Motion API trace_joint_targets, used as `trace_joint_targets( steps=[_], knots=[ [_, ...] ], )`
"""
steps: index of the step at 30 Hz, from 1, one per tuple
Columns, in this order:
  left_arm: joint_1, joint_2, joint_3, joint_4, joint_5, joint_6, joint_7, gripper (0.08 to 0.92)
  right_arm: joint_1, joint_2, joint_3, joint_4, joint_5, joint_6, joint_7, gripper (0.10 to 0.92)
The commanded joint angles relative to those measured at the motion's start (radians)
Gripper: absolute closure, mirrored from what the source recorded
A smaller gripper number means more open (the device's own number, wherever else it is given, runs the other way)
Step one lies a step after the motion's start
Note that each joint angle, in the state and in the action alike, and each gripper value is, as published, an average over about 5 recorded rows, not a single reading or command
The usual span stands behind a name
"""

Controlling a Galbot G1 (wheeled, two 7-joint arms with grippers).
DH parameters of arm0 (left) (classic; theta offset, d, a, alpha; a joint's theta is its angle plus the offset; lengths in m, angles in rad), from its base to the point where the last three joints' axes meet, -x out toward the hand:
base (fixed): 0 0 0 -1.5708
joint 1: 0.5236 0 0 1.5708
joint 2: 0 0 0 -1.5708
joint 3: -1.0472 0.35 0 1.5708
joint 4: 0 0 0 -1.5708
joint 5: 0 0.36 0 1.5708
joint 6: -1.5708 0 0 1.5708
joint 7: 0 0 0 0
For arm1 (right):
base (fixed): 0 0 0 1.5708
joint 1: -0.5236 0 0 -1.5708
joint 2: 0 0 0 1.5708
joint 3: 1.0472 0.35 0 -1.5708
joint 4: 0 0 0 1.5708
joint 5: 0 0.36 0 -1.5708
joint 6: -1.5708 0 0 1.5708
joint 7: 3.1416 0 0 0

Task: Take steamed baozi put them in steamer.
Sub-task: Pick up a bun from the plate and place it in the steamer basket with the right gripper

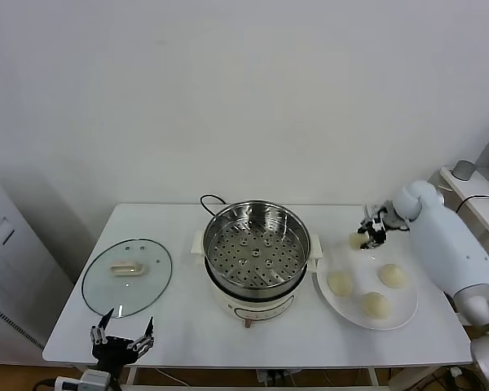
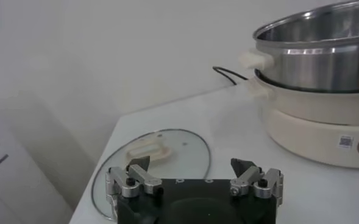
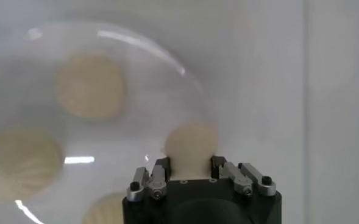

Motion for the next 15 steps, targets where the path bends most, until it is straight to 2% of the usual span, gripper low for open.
trace_joint_targets(
  steps=[1, 6, 11, 15],
  knots=[
    [-0.005, -0.003, -0.001, 0.0, 0.036, 0.008, -0.006, 0.177, 0.219, -0.019, -0.25, 0.071, 0.243, -0.051, -0.082, 0.601],
    [-0.012, -0.011, -0.001, -0.006, 0.047, 0.008, -0.008, 0.177, 0.417, 0.107, -0.397, -0.053, 0.389, 0.053, -0.134, 0.601],
    [-0.025, -0.024, -0.005, -0.01, 0.042, 0.011, -0.008, 0.177, 0.501, 0.268, -0.497, -0.211, 0.549, 0.313, -0.14, 0.601],
    [-0.031, -0.03, -0.014, -0.011, 0.034, 0.015, -0.007, 0.177, 0.528, 0.352, -0.573, -0.245, 0.566, 0.498, -0.143, 0.601]
  ],
)
